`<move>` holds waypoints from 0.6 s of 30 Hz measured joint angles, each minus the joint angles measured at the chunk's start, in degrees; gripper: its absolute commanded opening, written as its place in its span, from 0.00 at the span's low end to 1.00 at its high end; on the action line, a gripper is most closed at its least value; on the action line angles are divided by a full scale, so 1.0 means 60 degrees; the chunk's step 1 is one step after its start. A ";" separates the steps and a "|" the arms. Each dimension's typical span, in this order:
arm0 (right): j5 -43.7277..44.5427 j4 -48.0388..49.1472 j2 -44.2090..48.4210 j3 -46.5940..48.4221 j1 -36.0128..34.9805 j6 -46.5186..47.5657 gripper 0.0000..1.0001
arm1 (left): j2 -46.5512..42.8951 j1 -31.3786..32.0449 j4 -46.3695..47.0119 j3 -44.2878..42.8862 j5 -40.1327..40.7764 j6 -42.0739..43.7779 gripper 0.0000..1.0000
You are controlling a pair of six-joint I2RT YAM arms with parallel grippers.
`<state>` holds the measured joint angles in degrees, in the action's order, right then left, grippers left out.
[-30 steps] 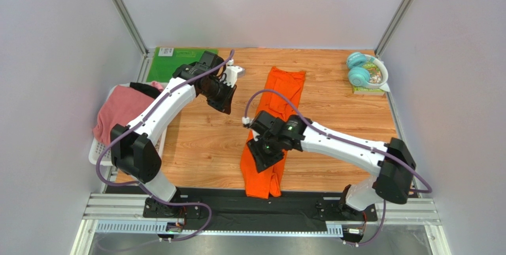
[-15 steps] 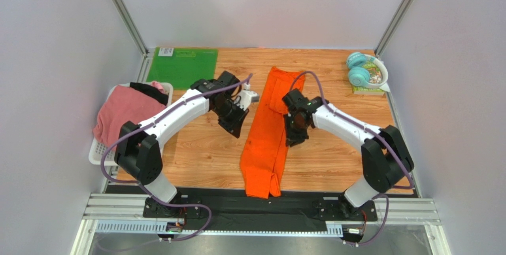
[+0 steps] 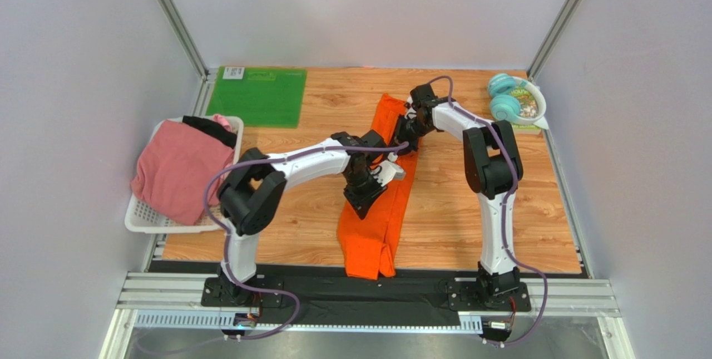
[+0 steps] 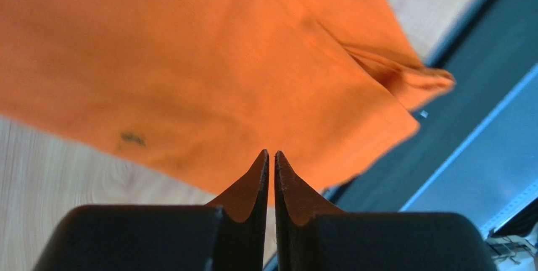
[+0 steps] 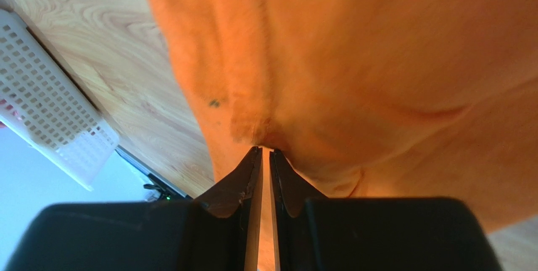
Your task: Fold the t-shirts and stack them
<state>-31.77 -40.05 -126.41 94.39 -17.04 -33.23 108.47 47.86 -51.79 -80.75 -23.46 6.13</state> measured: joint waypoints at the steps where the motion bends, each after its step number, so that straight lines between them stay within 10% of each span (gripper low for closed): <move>1: -0.0087 -0.0022 -0.0157 0.0073 0.0062 -0.0066 0.14 | 0.0444 -0.0015 0.0047 -0.0135 0.0033 0.0018 0.12; 18: -0.2328 -0.1060 -0.5377 0.7992 0.1246 -0.1319 0.18 | 0.1971 -0.0069 -0.1322 -0.2758 -0.0761 0.0674 0.10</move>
<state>-45.74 -46.41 -158.67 142.34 -9.56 -41.15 120.29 47.44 -59.72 -97.30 -28.03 10.17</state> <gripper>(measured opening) 0.146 0.112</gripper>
